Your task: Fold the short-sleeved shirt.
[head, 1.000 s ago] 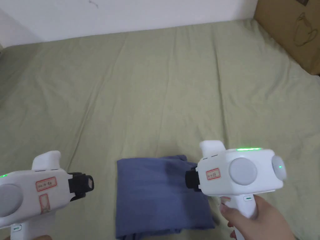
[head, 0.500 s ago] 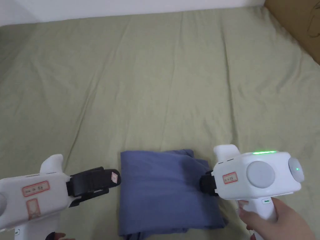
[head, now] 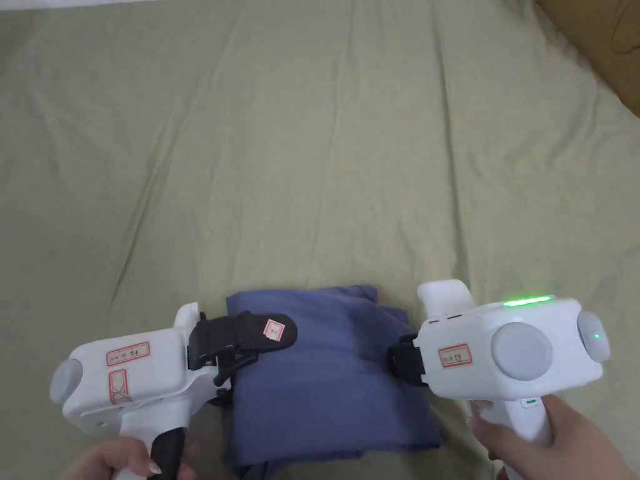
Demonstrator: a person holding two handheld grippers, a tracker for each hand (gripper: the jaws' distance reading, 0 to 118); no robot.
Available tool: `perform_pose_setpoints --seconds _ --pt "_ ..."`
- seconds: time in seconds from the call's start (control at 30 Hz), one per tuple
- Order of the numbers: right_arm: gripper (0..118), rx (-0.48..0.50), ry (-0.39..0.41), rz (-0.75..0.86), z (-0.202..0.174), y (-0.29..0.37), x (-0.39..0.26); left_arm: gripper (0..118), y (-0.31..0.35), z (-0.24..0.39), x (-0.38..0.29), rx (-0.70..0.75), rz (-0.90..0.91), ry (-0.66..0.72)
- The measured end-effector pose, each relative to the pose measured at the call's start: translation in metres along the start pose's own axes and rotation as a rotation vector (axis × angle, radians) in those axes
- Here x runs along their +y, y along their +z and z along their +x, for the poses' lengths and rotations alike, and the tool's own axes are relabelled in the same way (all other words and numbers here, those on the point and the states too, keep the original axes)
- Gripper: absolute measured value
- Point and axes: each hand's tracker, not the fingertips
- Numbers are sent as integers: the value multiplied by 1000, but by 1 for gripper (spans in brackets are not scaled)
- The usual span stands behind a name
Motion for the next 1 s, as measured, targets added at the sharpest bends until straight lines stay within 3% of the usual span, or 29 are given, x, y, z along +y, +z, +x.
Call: perform_pose_setpoints --seconds 0.03,0.07,0.1,0.13,0.17,0.2,0.3,0.47,0.57,0.73,0.9,1.0 --pt "4 5 -7 1 1 0 0 95 2 0 2 -2 -23 -12" --pt "4 10 -14 2 2 0 0 71 12 -7 6 25 -16 -6" --pt "4 15 -20 6 4 1 -1 23 17 -8 5 125 2 -24" --pt "5 19 -24 10 5 1 -2 20 19 -7 4 315 12 -85" --pt "5 26 -28 15 6 1 -3 20 17 -8 2 421 6 -126" --pt "4 53 -41 22 5 1 -3 20 13 -1 -9 281 29 -99" --pt "4 27 -65 48 1 9 -5 20 0 26 -16 414 38 -198" --pt "4 12 -122 123 -26 43 -2 20 36 55 -12 466 37 -289" --pt "4 21 -103 159 -61 55 7 20 86 79 -10 577 80 -357" --pt "4 84 -62 244 -153 35 29 20 204 104 -2 771 217 -351" --pt "4 191 -19 221 -240 10 43 21 291 125 15 1038 223 -396" --pt "4 205 43 221 -280 2 48 21 323 134 29 1215 192 -424"
